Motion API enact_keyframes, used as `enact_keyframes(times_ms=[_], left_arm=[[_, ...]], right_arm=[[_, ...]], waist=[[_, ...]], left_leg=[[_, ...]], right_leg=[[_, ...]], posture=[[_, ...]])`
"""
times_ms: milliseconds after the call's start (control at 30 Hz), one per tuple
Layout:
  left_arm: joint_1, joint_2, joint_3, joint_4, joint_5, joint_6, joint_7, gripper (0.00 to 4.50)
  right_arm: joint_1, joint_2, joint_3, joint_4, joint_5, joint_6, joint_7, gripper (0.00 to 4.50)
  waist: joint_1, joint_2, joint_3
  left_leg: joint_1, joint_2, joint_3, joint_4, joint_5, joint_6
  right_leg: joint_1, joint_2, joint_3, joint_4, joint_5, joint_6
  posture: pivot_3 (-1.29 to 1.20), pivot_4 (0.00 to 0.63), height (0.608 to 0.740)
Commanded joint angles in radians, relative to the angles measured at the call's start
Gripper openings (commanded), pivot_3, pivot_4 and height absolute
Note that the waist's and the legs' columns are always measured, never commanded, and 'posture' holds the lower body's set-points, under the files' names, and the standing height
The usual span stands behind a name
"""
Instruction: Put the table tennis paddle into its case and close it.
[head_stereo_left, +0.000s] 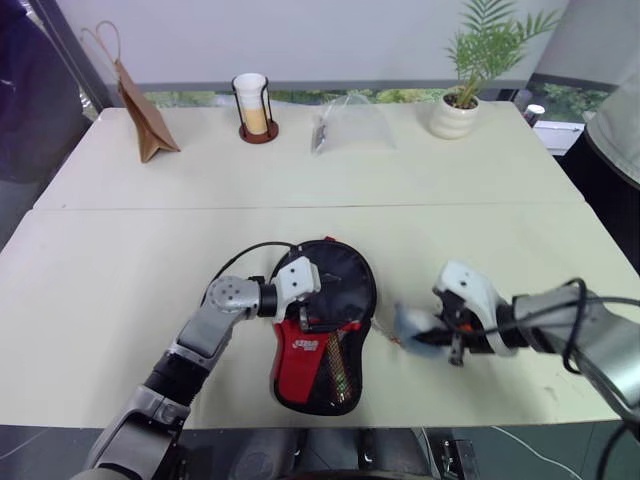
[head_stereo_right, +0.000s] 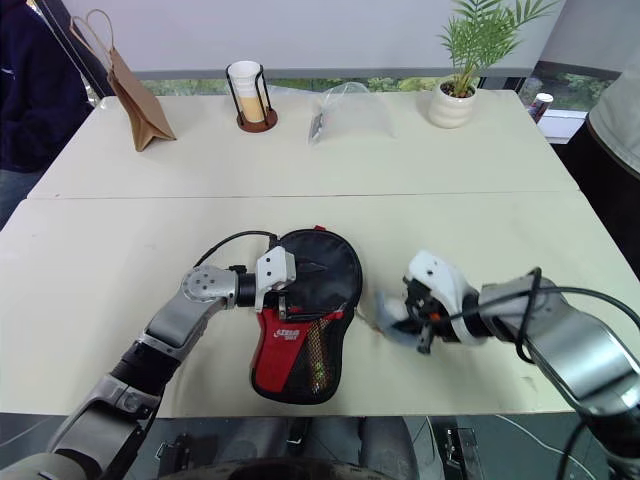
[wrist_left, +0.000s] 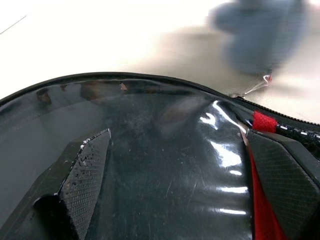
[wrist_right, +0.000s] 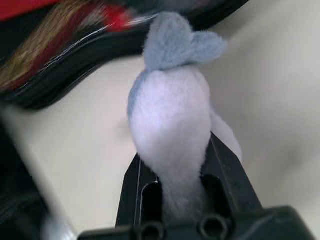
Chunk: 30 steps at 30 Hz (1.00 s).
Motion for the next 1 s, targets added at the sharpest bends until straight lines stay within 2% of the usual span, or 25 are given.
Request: enact_keyframes(times_ms=[33, 167, 400, 833, 1000], left_arm=[[0.031, 0.004, -0.039, 0.049, 0.061, 0.035, 0.023, 4.5], [0.028, -0.003, -0.043, 0.06, 0.067, 0.043, 0.038, 4.5], [0.024, -0.006, -0.047, 0.067, 0.07, 0.052, 0.049, 4.5], [0.039, -0.004, -0.044, 0.043, 0.064, 0.073, 0.061, 4.5], [0.047, 0.0, -0.041, 0.031, 0.063, 0.08, 0.062, 4.5]], right_arm=[[0.063, -0.022, -0.05, -0.118, 0.08, 0.037, 0.007, 0.1], [0.126, -0.032, -0.031, -0.18, 0.099, 0.018, -0.014, 0.1], [0.151, -0.044, -0.005, -0.198, 0.099, -0.095, -0.006, 0.1], [0.236, -0.15, -0.004, -0.211, 0.15, -0.211, 0.087, 0.1], [0.323, -0.191, -0.024, -0.208, 0.149, -0.246, 0.109, 0.1]], waist=[[-0.002, 0.0, 0.0], [-0.001, 0.0, 0.0], [0.0, 0.0, 0.0], [0.001, 0.0, 0.0], [0.011, 0.002, -0.002]], left_leg=[[0.0, 0.0, 0.0, 0.0, 0.0, 0.0], [0.0, 0.0, 0.0, 0.0, 0.0, 0.0], [-0.001, -0.001, 0.0, 0.0, -0.001, 0.001], [-0.001, -0.001, 0.0, -0.001, -0.002, 0.003], [-0.001, -0.002, 0.0, -0.004, -0.003, 0.005]], right_leg=[[0.0, 0.0, 0.0, 0.0, 0.0, 0.0], [0.0, -0.001, 0.0, -0.001, 0.0, 0.001], [0.001, -0.002, -0.001, -0.003, -0.001, 0.002], [0.002, -0.003, -0.001, -0.006, -0.002, 0.002], [0.001, -0.003, -0.002, -0.014, 0.0, 0.002]], posture=[[0.0, 0.15, 0.74], [0.0, 0.15, 0.74], [0.0, 0.15, 0.74], [0.0, 0.15, 0.74], [0.0, 0.15, 0.74]])
